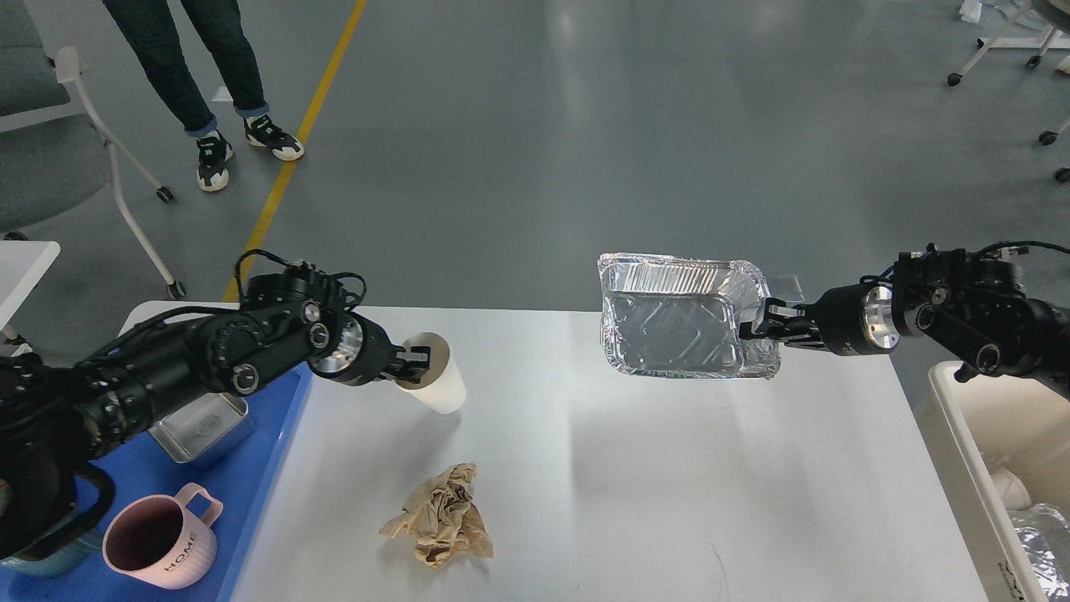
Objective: Tidy desktop
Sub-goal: 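Lift the paper cup with the left gripper over the held foil tray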
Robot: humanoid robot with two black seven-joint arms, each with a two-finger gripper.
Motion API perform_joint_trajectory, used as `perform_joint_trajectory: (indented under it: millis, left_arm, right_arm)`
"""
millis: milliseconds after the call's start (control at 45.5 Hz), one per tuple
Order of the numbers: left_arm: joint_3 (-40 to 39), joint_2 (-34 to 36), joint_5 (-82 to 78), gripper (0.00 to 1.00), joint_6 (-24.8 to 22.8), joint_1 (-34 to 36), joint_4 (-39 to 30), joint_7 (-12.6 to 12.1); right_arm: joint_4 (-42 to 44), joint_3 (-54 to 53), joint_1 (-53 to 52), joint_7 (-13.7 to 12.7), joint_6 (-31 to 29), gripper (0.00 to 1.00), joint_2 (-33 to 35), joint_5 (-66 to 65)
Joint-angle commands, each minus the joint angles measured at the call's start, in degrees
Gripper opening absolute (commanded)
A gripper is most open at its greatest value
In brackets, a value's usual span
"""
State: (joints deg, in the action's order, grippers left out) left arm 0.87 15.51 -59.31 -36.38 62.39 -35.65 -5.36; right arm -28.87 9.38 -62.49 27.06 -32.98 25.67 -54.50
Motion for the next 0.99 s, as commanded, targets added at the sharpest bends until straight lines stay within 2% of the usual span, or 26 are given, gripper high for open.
perform_joint_trajectory:
  millis: [0,66,132,242,352,506,792,968]
  left_arm:
    - [-1.04,12.33,0.07,0.0,-2.11,0.71,-7.14,0.0]
    - [-3.41,18.04,0.24,0.0,-4.83,4.48,-10.4,-0.18]
    - [-6.22,20.69,0.59,0.0,-8.61,10.01,-11.55,-0.79]
    - [-7.9,21.05,0.77,0.0,-12.83,17.57,-10.06,-1.06]
    - [-7.81,20.35,0.95,0.0,-14.33,22.78,-9.53,-1.14]
    - [-7.9,11.74,2.35,0.0,-14.51,27.87,-7.6,-2.02]
    - [-7.9,-8.38,2.44,0.0,-13.89,28.84,3.03,-2.46]
    - [-7.9,-18.31,2.44,0.0,-12.84,28.75,9.27,-2.38]
  right_arm:
    - [0.05,0.11,0.08,0.1,-0.07,0.0,-0.35,-0.08]
    - [-0.22,0.02,0.0,0.1,-0.07,0.0,-0.53,-0.08]
    - [-0.48,0.11,-0.18,0.1,-0.24,0.0,-0.62,0.01]
    - [-0.66,-0.07,-0.53,0.19,-0.94,0.0,-0.71,0.01]
    - [-1.18,-0.24,-0.88,0.19,-1.82,0.0,-0.88,0.01]
    - [-3.65,-0.16,-1.23,0.19,-2.18,0.0,-1.06,0.01]
    - [-3.56,-0.07,-1.15,0.1,-3.58,0.0,-2.37,0.01]
    - [-3.38,0.02,-1.06,0.01,-3.85,0.0,-3.34,0.01]
